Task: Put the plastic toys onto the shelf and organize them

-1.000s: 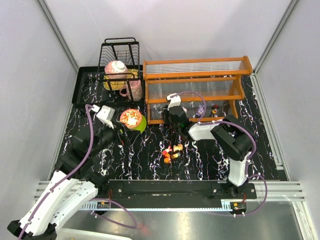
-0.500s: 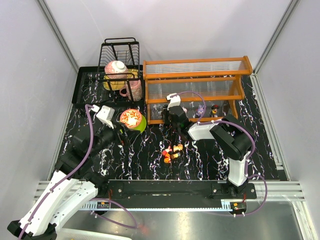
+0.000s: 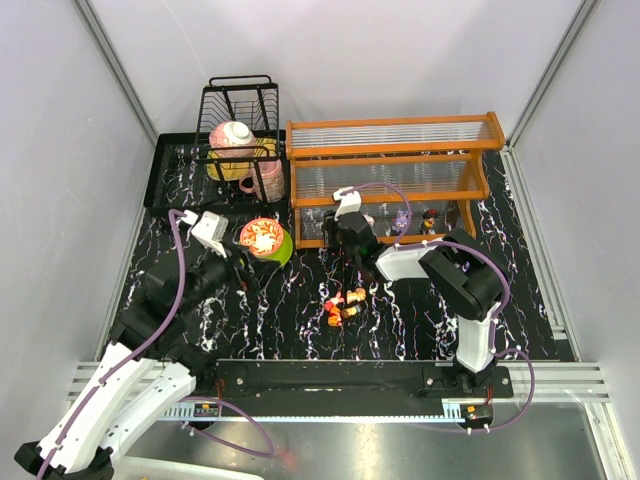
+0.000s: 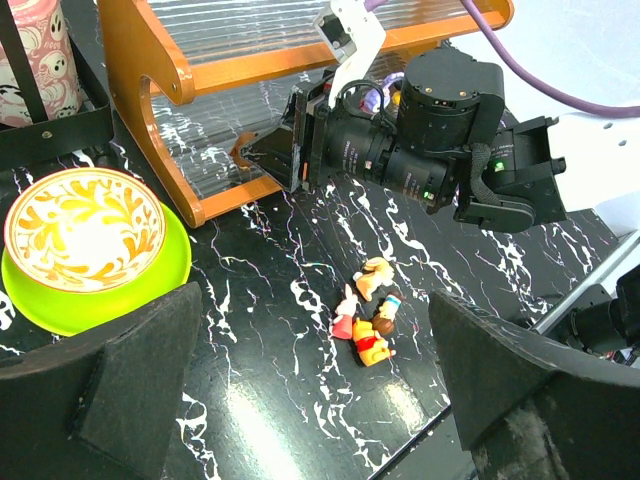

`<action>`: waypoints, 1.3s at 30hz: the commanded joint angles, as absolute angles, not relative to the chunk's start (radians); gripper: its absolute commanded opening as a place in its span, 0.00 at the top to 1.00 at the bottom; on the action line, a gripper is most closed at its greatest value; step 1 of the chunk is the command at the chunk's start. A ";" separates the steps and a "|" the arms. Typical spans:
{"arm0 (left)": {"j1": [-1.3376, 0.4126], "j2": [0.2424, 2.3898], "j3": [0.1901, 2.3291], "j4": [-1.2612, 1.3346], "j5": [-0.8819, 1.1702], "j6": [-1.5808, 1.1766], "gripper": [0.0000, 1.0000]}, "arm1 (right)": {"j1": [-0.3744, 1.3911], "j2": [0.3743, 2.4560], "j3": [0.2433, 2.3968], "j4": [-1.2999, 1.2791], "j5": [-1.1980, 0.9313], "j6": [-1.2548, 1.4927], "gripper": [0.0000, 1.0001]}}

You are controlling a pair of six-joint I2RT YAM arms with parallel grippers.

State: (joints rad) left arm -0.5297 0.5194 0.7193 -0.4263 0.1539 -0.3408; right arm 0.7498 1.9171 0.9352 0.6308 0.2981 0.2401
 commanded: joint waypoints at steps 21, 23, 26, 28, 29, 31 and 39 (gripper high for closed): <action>-0.523 0.492 0.739 -0.410 0.149 -0.347 0.01 | 0.742 1.879 0.936 0.643 0.328 0.255 0.45; -0.525 0.492 0.741 -0.408 0.146 -0.348 0.01 | 0.742 1.864 0.933 0.641 0.328 0.267 0.43; -0.525 0.489 0.744 -0.410 0.143 -0.348 0.01 | 0.742 1.833 0.925 0.640 0.324 0.281 0.41; -0.525 0.489 0.747 -0.410 0.140 -0.348 0.01 | 0.744 1.806 0.916 0.635 0.318 0.285 0.40; -0.525 0.488 0.749 -0.410 0.138 -0.348 0.01 | 0.742 1.796 0.911 0.632 0.316 0.288 0.40; -0.525 0.488 0.750 -0.410 0.135 -0.348 0.01 | 0.742 1.767 0.904 0.621 0.313 0.296 0.39; -0.525 0.499 0.759 -0.410 0.127 -0.351 0.01 | 0.744 1.645 0.833 0.597 0.262 0.363 0.37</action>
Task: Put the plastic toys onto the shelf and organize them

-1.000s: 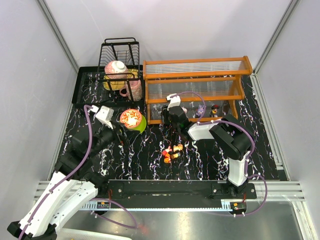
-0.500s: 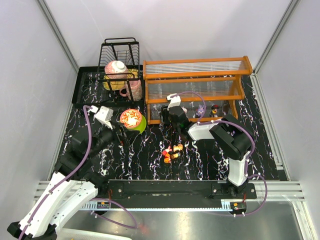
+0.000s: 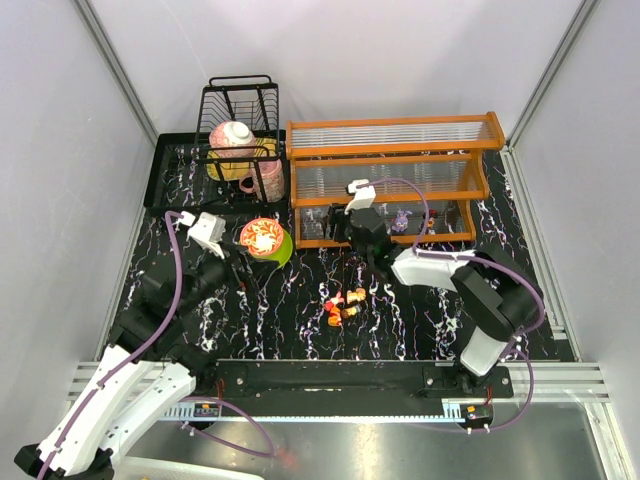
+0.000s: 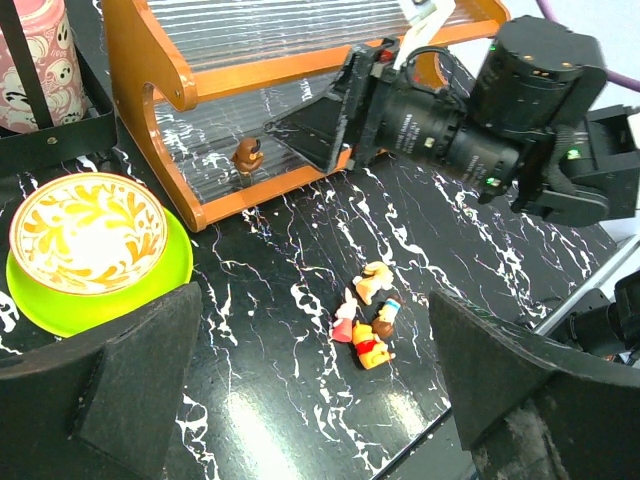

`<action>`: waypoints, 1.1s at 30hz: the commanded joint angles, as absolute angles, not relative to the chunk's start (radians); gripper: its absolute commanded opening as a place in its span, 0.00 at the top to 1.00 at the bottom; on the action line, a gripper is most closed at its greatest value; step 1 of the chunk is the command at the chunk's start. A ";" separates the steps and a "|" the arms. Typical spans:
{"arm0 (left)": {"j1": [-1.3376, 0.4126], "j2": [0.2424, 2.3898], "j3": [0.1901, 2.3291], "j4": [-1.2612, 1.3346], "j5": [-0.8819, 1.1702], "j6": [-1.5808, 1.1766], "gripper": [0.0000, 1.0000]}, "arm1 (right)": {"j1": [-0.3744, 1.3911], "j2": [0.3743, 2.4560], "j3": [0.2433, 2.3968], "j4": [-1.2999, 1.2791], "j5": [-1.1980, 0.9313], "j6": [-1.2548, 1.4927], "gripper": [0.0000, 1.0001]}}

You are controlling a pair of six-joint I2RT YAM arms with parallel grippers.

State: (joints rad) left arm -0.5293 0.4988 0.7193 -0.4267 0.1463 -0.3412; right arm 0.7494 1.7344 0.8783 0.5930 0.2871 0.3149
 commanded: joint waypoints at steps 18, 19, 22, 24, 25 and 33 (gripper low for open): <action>-0.523 0.543 0.761 -0.380 0.083 -0.388 0.01 | 0.742 1.012 0.597 0.268 0.204 0.480 0.38; -0.525 0.545 0.759 -0.377 0.075 -0.397 0.01 | 0.744 0.985 0.597 0.227 0.219 0.503 0.38; -0.525 0.557 0.749 -0.356 0.077 -0.413 0.01 | 0.744 0.905 0.601 0.089 0.247 0.531 0.40; -0.525 0.563 0.742 -0.347 0.077 -0.420 0.01 | 0.742 0.868 0.598 0.008 0.287 0.558 0.39; -0.525 0.571 0.741 -0.344 0.080 -0.428 0.01 | 0.744 0.858 0.595 -0.035 0.293 0.586 0.39; -0.525 0.578 0.738 -0.353 0.080 -0.443 0.01 | 0.744 0.825 0.528 -0.110 0.220 0.638 0.61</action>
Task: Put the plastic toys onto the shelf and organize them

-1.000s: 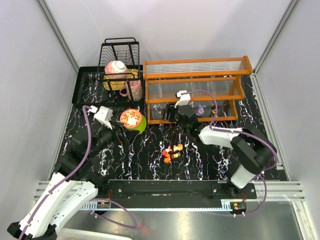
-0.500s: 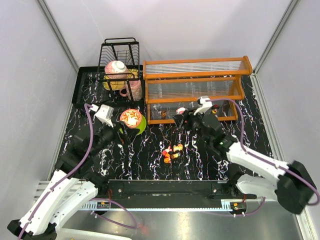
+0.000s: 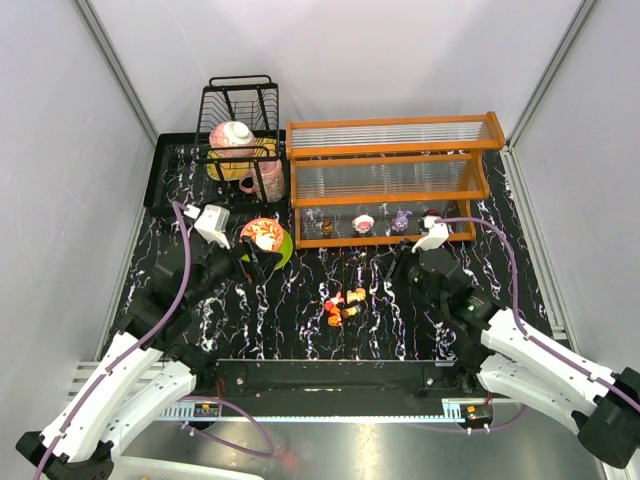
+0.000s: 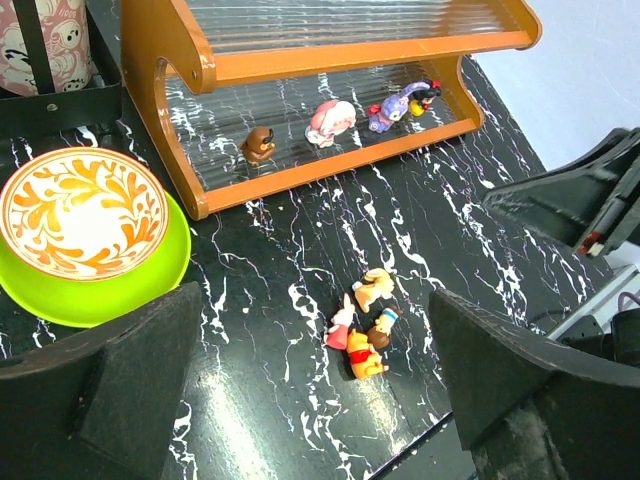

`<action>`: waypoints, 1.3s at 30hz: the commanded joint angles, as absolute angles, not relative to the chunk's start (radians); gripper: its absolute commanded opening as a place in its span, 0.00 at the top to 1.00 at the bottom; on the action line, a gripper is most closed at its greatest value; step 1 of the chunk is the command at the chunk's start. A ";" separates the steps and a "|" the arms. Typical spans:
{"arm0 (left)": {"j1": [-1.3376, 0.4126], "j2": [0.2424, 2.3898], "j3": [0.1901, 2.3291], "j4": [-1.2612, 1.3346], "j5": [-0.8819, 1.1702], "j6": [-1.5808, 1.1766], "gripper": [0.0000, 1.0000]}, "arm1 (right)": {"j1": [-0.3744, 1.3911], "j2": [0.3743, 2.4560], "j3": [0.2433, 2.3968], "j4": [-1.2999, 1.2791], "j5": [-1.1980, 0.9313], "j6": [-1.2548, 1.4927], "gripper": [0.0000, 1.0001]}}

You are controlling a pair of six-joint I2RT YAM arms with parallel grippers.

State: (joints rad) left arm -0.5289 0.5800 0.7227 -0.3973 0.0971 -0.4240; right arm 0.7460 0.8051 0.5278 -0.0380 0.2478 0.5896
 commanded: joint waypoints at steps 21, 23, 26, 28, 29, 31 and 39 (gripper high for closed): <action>-0.805 0.782 0.752 -0.330 0.013 -0.324 0.01 | 0.744 0.994 0.611 -0.236 0.140 0.908 0.59; -0.883 0.833 0.759 -0.319 -0.027 -0.319 0.01 | 0.744 0.959 0.612 -0.261 0.158 0.907 0.59; -0.914 0.928 0.761 -0.272 -0.020 -0.316 0.02 | 0.742 0.907 0.611 -0.287 0.179 0.908 0.59; -0.925 0.983 0.758 -0.226 -0.012 -0.307 0.05 | 0.744 0.881 0.607 -0.310 0.184 0.904 0.59; -0.927 1.002 0.758 -0.210 -0.006 -0.298 0.07 | 0.742 0.862 0.609 -0.317 0.187 0.902 0.58; -0.934 1.057 0.762 -0.172 -0.006 -0.258 0.08 | 0.742 0.835 0.604 -0.333 0.189 0.899 0.59; -0.940 1.201 0.755 -0.011 0.050 -0.069 0.08 | 0.744 0.773 0.578 -0.337 0.163 0.887 0.57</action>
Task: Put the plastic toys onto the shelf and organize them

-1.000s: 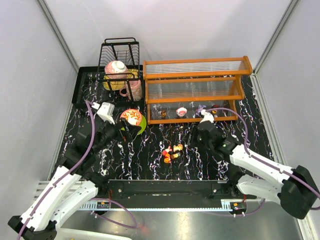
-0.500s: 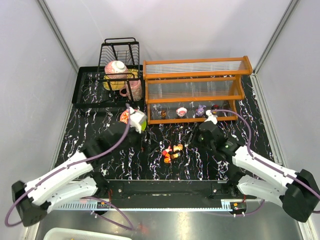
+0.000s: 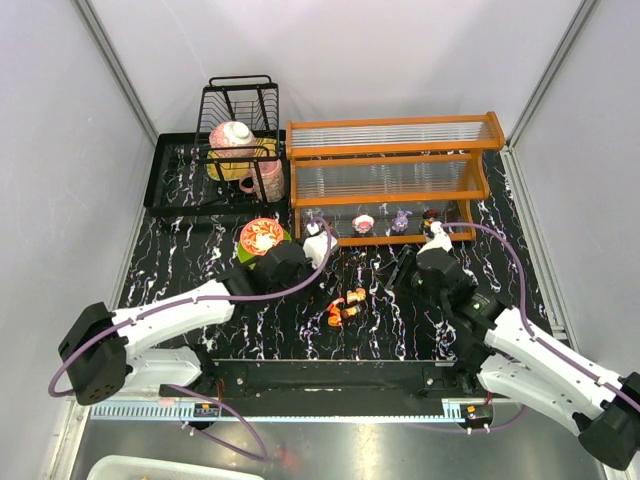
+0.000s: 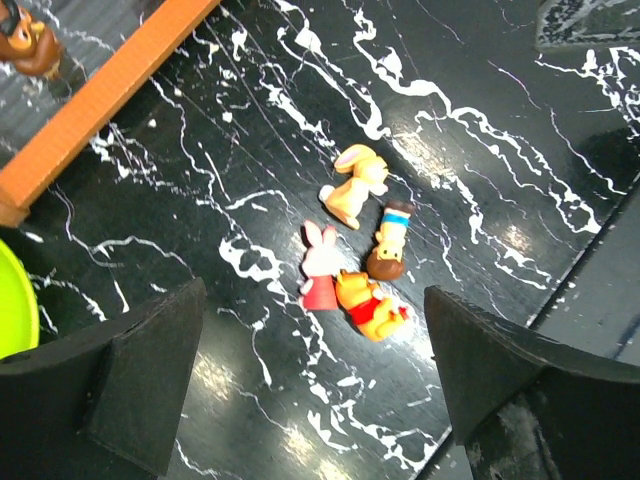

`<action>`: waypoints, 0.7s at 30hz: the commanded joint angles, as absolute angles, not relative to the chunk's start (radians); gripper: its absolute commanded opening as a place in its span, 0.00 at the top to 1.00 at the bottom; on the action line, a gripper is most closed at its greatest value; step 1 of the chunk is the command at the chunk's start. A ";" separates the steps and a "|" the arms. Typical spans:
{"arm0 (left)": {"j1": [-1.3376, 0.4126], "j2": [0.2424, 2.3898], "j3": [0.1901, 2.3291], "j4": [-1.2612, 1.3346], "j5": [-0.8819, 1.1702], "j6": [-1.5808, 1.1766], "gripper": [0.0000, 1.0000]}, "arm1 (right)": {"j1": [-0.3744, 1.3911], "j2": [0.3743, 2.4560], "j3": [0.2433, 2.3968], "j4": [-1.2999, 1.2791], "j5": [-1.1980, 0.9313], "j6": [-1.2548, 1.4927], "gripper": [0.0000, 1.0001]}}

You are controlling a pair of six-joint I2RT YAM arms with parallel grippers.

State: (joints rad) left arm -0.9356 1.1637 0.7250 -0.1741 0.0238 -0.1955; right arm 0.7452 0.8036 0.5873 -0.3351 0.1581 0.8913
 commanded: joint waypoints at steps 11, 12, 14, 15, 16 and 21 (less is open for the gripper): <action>-0.940 1.455 0.853 0.038 0.238 0.060 0.10 | 0.742 0.667 0.569 -0.362 0.170 0.874 0.57; -0.940 1.468 0.859 0.040 0.239 0.063 0.11 | 0.742 0.660 0.569 -0.371 0.181 0.874 0.57; -0.940 1.491 0.867 0.052 0.236 0.067 0.12 | 0.744 0.641 0.574 -0.383 0.195 0.874 0.57; -0.939 1.497 0.871 0.054 0.235 0.067 0.13 | 0.744 0.637 0.577 -0.396 0.205 0.876 0.57; -0.940 1.503 0.876 0.055 0.235 0.069 0.14 | 0.744 0.626 0.578 -0.400 0.212 0.876 0.57; -0.939 1.572 0.919 0.029 0.222 0.087 0.17 | 0.744 0.611 0.575 -0.428 0.236 0.888 0.58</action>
State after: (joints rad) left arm -0.9356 1.5360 0.8536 -0.0158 0.2005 0.0505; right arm 0.7452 0.6254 0.5678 -0.4046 0.1902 0.8871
